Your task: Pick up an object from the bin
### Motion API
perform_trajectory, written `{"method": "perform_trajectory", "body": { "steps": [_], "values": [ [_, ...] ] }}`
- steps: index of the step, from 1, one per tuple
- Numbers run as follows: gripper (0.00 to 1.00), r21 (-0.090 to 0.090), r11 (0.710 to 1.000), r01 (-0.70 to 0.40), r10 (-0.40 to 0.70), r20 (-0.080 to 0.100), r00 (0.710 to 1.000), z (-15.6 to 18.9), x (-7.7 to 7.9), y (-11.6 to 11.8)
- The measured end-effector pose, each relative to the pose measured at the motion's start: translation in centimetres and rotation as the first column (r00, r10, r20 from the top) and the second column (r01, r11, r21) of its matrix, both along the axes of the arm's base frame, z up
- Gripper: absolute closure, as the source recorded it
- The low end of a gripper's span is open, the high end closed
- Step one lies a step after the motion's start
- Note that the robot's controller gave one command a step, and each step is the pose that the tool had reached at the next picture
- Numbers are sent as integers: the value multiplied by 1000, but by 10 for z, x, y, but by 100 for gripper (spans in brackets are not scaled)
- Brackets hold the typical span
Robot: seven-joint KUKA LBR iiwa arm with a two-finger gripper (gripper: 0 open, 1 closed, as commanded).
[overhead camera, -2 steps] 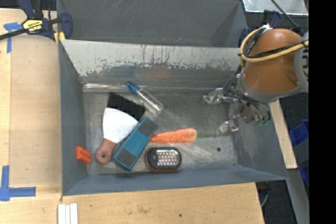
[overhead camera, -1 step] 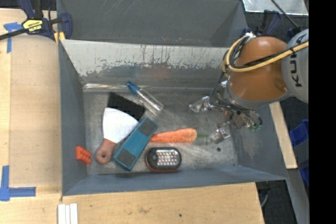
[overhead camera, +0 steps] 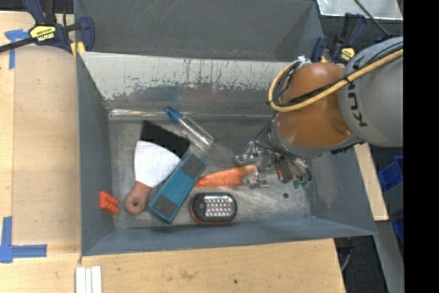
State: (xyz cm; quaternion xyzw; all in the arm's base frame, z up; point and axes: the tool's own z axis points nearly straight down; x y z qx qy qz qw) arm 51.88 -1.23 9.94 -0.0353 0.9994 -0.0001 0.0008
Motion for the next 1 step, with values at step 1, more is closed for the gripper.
{"method": "perform_trajectory", "body": {
  "steps": [1],
  "values": [
    [100,0,1000,0,0,0,1000,0,0,0]
  ]
}}
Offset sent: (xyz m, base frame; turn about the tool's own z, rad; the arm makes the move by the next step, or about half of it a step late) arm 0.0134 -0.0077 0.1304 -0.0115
